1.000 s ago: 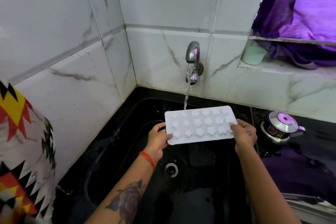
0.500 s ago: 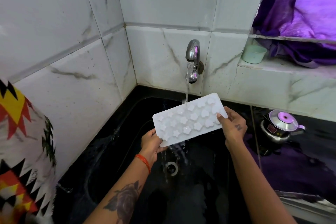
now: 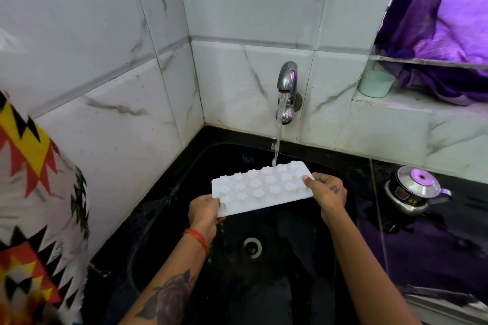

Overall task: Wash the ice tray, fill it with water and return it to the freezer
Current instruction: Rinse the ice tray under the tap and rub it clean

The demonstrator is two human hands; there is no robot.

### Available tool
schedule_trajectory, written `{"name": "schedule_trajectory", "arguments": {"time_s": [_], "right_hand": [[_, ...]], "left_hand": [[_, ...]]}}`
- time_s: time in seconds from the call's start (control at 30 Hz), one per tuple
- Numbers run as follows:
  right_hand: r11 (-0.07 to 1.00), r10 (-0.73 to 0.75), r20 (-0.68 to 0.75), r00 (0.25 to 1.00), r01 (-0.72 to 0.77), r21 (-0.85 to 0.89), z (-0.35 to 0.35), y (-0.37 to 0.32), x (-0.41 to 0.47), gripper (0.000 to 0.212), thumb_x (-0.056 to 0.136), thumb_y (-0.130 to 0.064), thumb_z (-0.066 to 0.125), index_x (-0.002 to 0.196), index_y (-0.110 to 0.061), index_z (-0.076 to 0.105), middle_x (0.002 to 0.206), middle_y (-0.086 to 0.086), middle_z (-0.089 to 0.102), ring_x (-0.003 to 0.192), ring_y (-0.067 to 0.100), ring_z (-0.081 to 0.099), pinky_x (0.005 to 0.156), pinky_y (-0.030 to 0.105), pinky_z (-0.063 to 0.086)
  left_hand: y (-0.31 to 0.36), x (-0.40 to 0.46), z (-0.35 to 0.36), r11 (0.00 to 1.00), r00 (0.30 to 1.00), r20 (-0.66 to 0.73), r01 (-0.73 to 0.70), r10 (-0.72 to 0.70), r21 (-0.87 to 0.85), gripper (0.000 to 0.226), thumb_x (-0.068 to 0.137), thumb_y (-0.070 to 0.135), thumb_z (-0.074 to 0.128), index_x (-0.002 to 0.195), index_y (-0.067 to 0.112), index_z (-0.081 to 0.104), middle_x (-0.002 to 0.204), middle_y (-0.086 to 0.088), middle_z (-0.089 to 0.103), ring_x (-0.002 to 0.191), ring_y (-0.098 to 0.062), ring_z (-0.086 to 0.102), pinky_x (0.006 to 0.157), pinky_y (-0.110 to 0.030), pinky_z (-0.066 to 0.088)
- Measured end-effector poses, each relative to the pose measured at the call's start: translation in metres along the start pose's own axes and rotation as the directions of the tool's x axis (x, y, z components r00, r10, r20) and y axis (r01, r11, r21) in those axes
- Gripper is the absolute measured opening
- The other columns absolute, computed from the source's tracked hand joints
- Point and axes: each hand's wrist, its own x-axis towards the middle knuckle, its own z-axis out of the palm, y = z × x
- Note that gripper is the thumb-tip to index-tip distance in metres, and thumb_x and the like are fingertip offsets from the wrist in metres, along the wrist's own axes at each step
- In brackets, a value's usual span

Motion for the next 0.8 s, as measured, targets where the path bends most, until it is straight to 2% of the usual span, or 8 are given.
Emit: {"name": "schedule_trajectory", "arguments": {"time_s": [0.13, 0.3, 0.53, 0.67, 0.8], "right_hand": [[0.998, 0.057, 0.023, 0.998, -0.057, -0.007, 0.001, 0.015, 0.003, 0.034, 0.085, -0.02, 0.068, 0.117, -0.009, 0.066, 0.119, 0.012, 0.065, 0.109, 0.027, 0.06, 0.098, 0.037, 0.047], [0.994, 0.104, 0.05, 0.993, -0.102, -0.03, 0.003, 0.025, 0.0, 0.029, 0.089, -0.018, 0.063, 0.117, -0.013, 0.066, 0.117, 0.01, 0.065, 0.105, 0.026, 0.061, 0.095, 0.042, 0.051], [0.996, 0.085, 0.068, 0.994, -0.083, -0.031, 0.006, 0.027, -0.006, 0.031, 0.088, -0.017, 0.062, 0.119, -0.02, 0.064, 0.116, 0.008, 0.065, 0.1, 0.024, 0.063, 0.09, 0.042, 0.053], [1.0, 0.028, 0.053, 0.998, -0.027, -0.013, 0.005, 0.023, -0.009, 0.033, 0.087, -0.013, 0.064, 0.119, -0.021, 0.064, 0.118, 0.009, 0.064, 0.102, 0.025, 0.062, 0.079, 0.032, 0.055], [0.999, -0.011, 0.046, 0.999, 0.009, 0.037, 0.008, 0.021, -0.01, 0.036, 0.084, -0.007, 0.068, 0.117, -0.022, 0.066, 0.125, 0.011, 0.063, 0.112, 0.025, 0.061, 0.098, 0.04, 0.049]], "left_hand": [[0.005, -0.005, -0.001, 0.997, 0.998, 0.011, -0.068, 0.068, -0.026, 0.018, 0.092, -0.002, 0.052, 0.102, 0.006, 0.064, 0.099, -0.012, 0.064, 0.089, -0.027, 0.063, 0.063, -0.032, 0.054], [0.013, -0.011, -0.002, 0.988, 0.989, 0.025, -0.147, 0.148, -0.037, 0.02, 0.092, 0.0, 0.053, 0.106, 0.009, 0.064, 0.102, -0.011, 0.067, 0.091, -0.026, 0.065, 0.084, -0.042, 0.056], [0.017, -0.02, -0.008, 0.975, 0.975, 0.064, -0.208, 0.214, -0.083, 0.026, 0.092, -0.002, 0.051, 0.111, 0.011, 0.063, 0.101, -0.007, 0.065, 0.094, -0.023, 0.063, 0.086, -0.039, 0.054], [0.013, -0.017, -0.012, 0.977, 0.979, 0.057, -0.191, 0.196, -0.094, 0.03, 0.092, -0.001, 0.053, 0.117, 0.011, 0.063, 0.104, -0.009, 0.068, 0.097, -0.025, 0.065, 0.087, -0.04, 0.054], [0.01, -0.019, -0.014, 0.984, 0.987, 0.079, -0.13, 0.141, -0.122, 0.031, 0.096, 0.012, 0.051, 0.126, 0.018, 0.059, 0.122, -0.005, 0.063, 0.101, -0.02, 0.062, 0.093, -0.039, 0.05]]}}
